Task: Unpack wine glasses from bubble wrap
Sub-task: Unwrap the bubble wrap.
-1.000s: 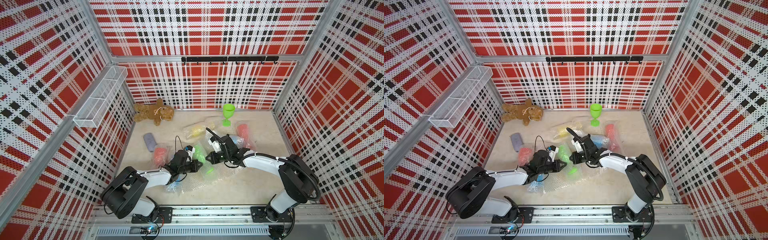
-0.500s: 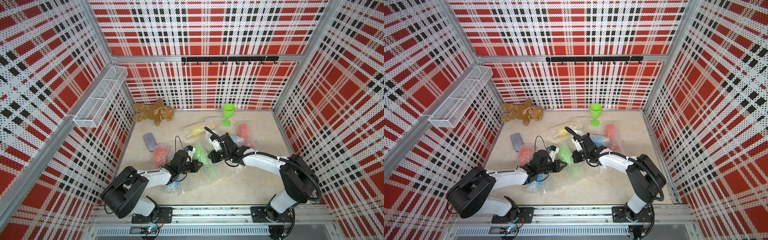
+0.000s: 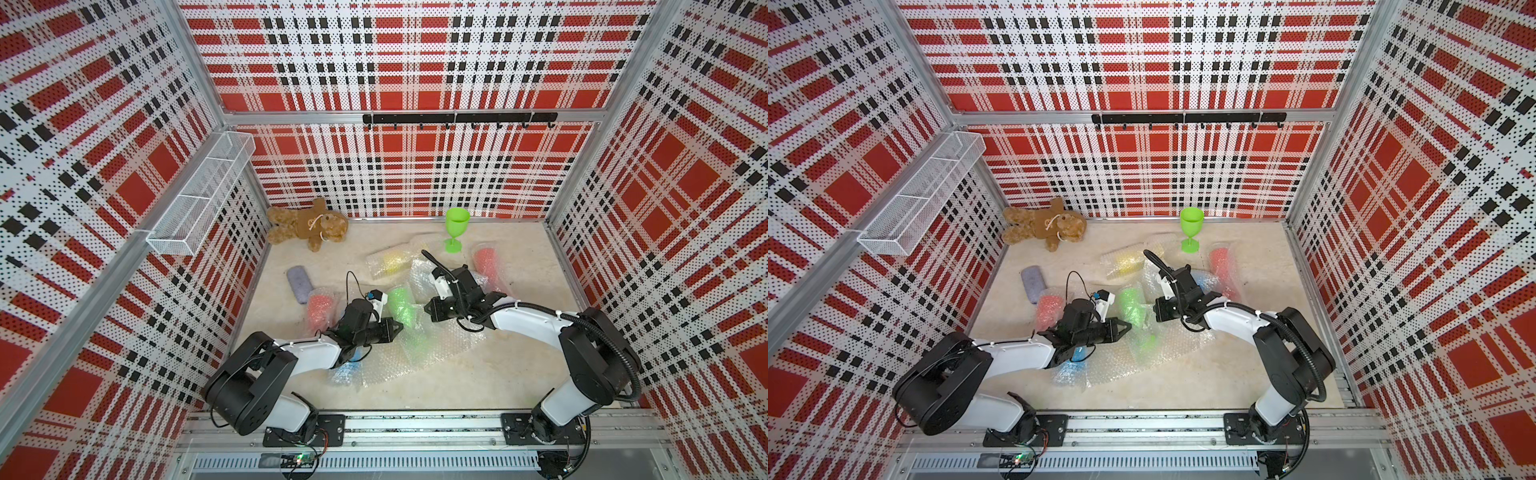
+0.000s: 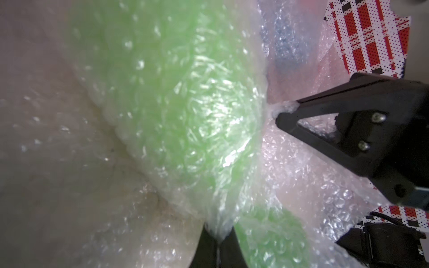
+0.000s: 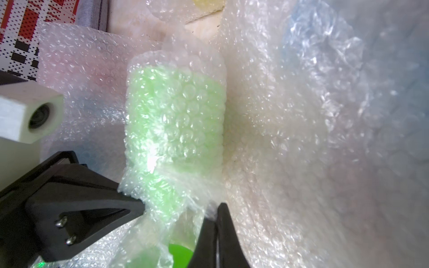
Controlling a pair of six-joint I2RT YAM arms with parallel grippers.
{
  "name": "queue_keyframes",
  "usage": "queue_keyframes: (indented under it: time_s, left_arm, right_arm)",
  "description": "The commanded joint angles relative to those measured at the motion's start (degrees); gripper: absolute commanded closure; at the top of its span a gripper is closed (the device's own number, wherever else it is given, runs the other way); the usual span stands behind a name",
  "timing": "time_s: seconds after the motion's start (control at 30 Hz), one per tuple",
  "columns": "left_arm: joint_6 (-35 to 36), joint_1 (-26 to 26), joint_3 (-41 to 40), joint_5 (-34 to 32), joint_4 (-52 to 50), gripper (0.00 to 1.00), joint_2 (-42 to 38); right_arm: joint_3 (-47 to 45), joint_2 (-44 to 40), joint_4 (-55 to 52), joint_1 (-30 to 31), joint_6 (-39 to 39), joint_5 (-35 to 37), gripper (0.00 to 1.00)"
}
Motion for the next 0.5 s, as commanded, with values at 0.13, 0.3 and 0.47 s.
queue_keyframes:
  time_s: [0.13,0.3,0.47]
  left_arm:
    - [-0.81,2.15,-2.55,-2.9,-1.05,1.0,-0.89]
    - [-1.4,2.98,-2.96,-2.82,-0.54,1.0,-0.23]
    - [-2.21,4.1,-3.6,-2.82,0.17,1.0,-0.29]
  right_arm:
    - [-4.27,-2.44,4.49,-4.04,2.76,3.57,1.0]
    - [-5.37,-2.93,5.31,-5.01,2.92,4.36,1.0]
    - [-7.21,-3.42,7.11,-5.81,4.17,5.23,1.0]
